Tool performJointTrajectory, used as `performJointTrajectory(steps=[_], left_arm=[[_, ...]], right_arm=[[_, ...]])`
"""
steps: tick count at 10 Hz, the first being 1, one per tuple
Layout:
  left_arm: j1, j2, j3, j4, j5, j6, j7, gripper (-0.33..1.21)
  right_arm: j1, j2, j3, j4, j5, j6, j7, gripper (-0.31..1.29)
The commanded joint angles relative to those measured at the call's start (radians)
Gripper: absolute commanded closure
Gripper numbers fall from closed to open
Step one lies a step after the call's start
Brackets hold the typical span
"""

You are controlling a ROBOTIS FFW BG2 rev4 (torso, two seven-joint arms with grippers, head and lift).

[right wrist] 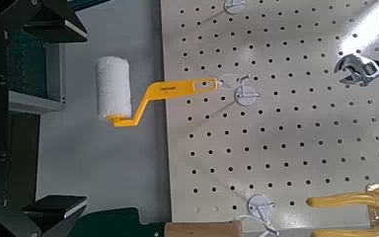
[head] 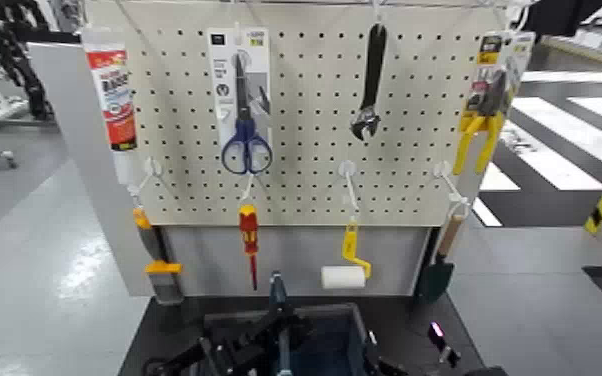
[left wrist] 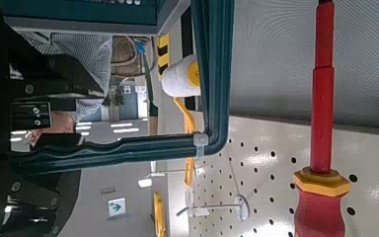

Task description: Place the crate on the table.

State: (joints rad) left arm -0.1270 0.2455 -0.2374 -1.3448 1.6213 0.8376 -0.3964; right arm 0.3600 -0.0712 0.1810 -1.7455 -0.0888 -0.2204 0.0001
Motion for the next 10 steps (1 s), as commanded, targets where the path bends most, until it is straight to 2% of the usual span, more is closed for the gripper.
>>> performJointTrajectory(steps=[1, 3, 6, 8, 10], left_arm=[[0.007, 0.0, 0.016, -0.027, -0.023, -0.002, -0.01, 0.47], [0.018, 0.0, 0.044, -0.063, -0.063, 0.003, -0.01, 0.38], [0.027, 0.0, 0.095, -0.129, -0.13, 0.041, -0.009, 0.36], [0.053, -0.002, 0.156, -0.221, -0.242, 0.055, -0.001, 0.36], [0.107, -0.008, 0.234, -0.355, -0.428, 0.011, 0.04, 0.36]], right_arm=[[0.001, 0.001, 0.0, 0.0, -0.002, 0.003, 0.0, 0.14], [0.001, 0.001, 0.0, 0.0, -0.003, 0.004, 0.0, 0.14], [0.001, 0.001, 0.0, 0.0, -0.005, 0.006, 0.0, 0.14], [0.001, 0.002, 0.0, -0.003, -0.005, 0.006, 0.001, 0.14], [0.004, 0.002, -0.002, -0.005, -0.005, 0.006, 0.001, 0.14]])
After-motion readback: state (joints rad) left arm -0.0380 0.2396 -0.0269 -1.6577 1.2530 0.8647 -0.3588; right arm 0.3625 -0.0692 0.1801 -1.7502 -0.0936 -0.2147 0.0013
